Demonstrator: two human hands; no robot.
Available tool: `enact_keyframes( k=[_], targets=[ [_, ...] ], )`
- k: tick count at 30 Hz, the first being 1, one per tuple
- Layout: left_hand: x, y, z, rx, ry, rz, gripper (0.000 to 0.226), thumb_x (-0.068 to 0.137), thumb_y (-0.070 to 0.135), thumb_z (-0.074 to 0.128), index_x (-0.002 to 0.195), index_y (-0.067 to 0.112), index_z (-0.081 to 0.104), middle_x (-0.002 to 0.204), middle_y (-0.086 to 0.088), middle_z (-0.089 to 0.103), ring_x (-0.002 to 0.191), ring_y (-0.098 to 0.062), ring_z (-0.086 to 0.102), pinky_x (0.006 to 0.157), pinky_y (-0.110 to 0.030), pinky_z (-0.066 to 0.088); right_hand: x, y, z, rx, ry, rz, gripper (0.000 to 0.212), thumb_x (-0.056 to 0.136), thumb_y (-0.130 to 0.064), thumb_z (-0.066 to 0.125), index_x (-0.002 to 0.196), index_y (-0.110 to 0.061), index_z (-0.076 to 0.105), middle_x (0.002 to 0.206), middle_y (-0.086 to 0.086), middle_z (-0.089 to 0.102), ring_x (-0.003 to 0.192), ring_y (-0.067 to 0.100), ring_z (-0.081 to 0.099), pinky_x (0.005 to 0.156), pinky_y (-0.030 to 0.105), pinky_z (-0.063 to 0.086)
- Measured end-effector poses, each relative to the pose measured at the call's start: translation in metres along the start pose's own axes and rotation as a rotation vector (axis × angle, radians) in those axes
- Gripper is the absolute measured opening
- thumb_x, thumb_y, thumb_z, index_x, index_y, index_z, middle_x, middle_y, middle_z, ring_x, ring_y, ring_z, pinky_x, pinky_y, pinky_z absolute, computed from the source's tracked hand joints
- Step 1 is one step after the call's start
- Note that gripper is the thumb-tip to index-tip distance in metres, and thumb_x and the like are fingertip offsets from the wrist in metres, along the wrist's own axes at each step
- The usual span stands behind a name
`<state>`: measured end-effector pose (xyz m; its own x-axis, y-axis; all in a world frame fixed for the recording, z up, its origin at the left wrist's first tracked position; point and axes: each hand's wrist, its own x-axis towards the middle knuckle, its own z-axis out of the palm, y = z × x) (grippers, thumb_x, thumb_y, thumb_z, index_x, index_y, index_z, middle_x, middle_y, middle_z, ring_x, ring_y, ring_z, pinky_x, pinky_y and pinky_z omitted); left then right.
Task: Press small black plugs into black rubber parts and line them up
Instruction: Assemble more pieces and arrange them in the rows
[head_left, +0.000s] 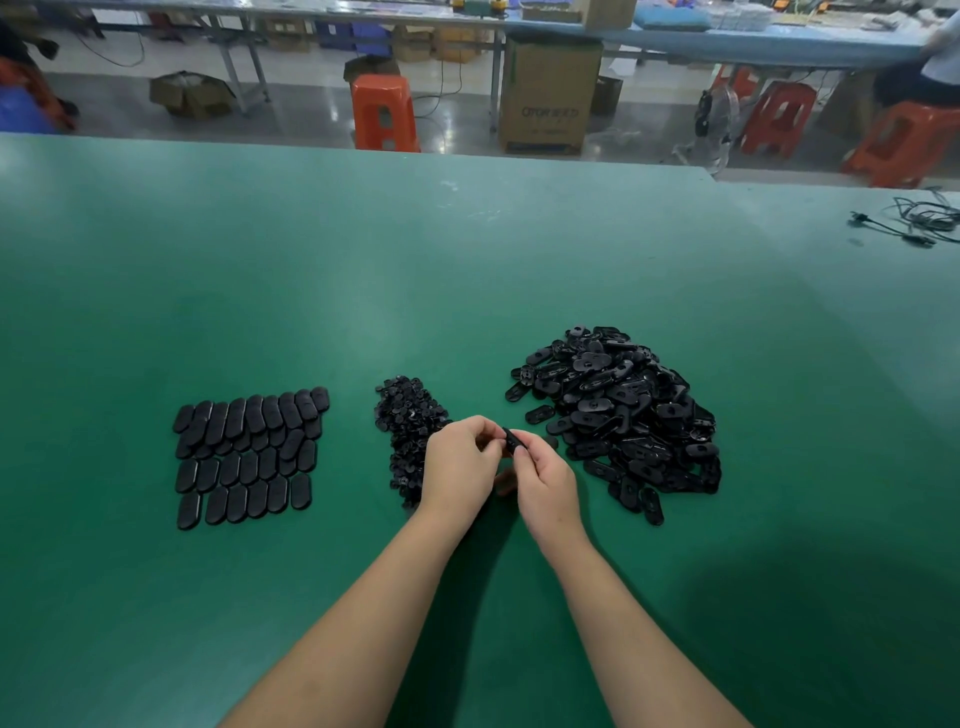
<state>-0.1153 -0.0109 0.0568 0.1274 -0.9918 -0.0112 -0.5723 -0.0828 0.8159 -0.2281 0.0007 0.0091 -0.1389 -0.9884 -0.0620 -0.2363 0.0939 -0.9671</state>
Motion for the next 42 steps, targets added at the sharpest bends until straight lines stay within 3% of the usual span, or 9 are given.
enact_keyframes(
  k=[6, 9, 15, 17, 19, 22, 26, 34, 42],
  targets=[
    [0.000, 0.003, 0.003, 0.031, -0.012, 0.037, 0.011, 0.089, 0.011, 0.066, 0.086, 0.017, 0.074, 0.079, 0.010, 0.070, 0.075, -0.006, 0.064, 0.074, -0.022, 0.052, 0.002, 0.002, -0.001, -0.051, 0.013, -0.006, 0.029, 0.104, -0.014, 0.048, 0.122, -0.022, 0.070, 0.087, -0.021, 0.072, 0.080, -0.006, 0.066, 0.079, 0.022, 0.054],
    [0.002, 0.003, 0.003, 0.053, -0.021, 0.042, 0.010, 0.089, 0.011, 0.067, 0.086, 0.017, 0.075, 0.078, 0.009, 0.070, 0.075, -0.007, 0.064, 0.072, -0.020, 0.051, 0.000, 0.001, -0.002, -0.053, 0.006, -0.009, 0.028, 0.104, -0.013, 0.048, 0.120, -0.024, 0.069, 0.084, -0.032, 0.069, 0.077, -0.009, 0.065, 0.072, 0.013, 0.050],
    [0.006, 0.004, -0.001, 0.077, -0.023, -0.005, 0.017, 0.085, 0.019, 0.075, 0.096, 0.022, 0.064, 0.081, 0.010, 0.065, 0.079, -0.010, 0.063, 0.074, -0.027, 0.051, 0.001, 0.002, -0.001, 0.057, 0.001, 0.027, 0.029, 0.103, -0.013, 0.047, 0.103, -0.031, 0.070, 0.071, -0.004, 0.070, 0.060, 0.011, 0.063, 0.072, 0.047, 0.057],
    [0.010, 0.002, -0.004, 0.115, -0.050, 0.010, 0.027, 0.082, 0.025, 0.080, 0.104, 0.026, 0.066, 0.089, 0.007, 0.066, 0.085, -0.013, 0.062, 0.080, -0.030, 0.051, 0.001, 0.002, -0.003, 0.113, 0.007, 0.033, 0.032, 0.103, -0.011, 0.047, 0.097, -0.032, 0.070, 0.066, -0.008, 0.066, 0.056, 0.010, 0.059, 0.067, 0.047, 0.055],
    [0.014, 0.001, -0.007, 0.120, -0.084, 0.022, 0.021, 0.078, 0.025, 0.082, 0.097, 0.021, 0.072, 0.088, 0.006, 0.071, 0.085, -0.013, 0.064, 0.080, -0.028, 0.051, 0.001, 0.002, -0.004, 0.123, 0.001, 0.017, 0.031, 0.103, -0.010, 0.048, 0.095, -0.030, 0.069, 0.065, -0.010, 0.066, 0.054, 0.009, 0.057, 0.059, 0.038, 0.052],
    [0.016, 0.000, -0.009, 0.059, -0.129, 0.002, 0.011, 0.077, 0.021, 0.083, 0.081, 0.022, 0.073, 0.076, 0.008, 0.072, 0.074, -0.007, 0.065, 0.068, -0.019, 0.046, 0.001, 0.001, -0.003, 0.099, 0.002, 0.006, 0.025, 0.104, -0.013, 0.049, 0.095, -0.030, 0.066, 0.066, -0.010, 0.066, 0.052, 0.009, 0.055, 0.053, 0.026, 0.047],
    [0.014, 0.000, -0.005, -0.020, -0.144, -0.047, 0.008, 0.081, 0.020, 0.080, 0.079, 0.024, 0.073, 0.074, 0.010, 0.071, 0.067, -0.003, 0.062, 0.058, -0.011, 0.041, 0.002, 0.001, -0.002, 0.099, 0.043, 0.018, 0.018, 0.104, -0.012, 0.048, 0.100, -0.026, 0.058, 0.076, -0.002, 0.063, 0.057, 0.009, 0.054, 0.051, 0.023, 0.046],
    [0.011, -0.002, -0.002, -0.034, -0.125, -0.080, 0.006, 0.081, 0.021, 0.076, 0.076, 0.023, 0.071, 0.072, 0.008, 0.070, 0.063, -0.006, 0.061, 0.058, -0.017, 0.045, 0.003, 0.005, -0.002, 0.038, 0.026, -0.008, 0.016, 0.105, -0.012, 0.046, 0.102, -0.023, 0.058, 0.072, -0.005, 0.061, 0.051, 0.007, 0.050, 0.054, 0.031, 0.047],
    [0.008, -0.001, 0.001, 0.009, -0.106, -0.073, 0.008, 0.078, 0.022, 0.074, 0.072, 0.022, 0.068, 0.071, 0.007, 0.068, 0.064, -0.009, 0.061, 0.058, -0.020, 0.045, 0.004, 0.004, -0.003, 0.040, 0.028, 0.010, 0.021, 0.102, -0.012, 0.050, 0.097, -0.028, 0.062, 0.082, -0.006, 0.066, 0.071, 0.014, 0.056, 0.070, 0.041, 0.049]
  ],
)
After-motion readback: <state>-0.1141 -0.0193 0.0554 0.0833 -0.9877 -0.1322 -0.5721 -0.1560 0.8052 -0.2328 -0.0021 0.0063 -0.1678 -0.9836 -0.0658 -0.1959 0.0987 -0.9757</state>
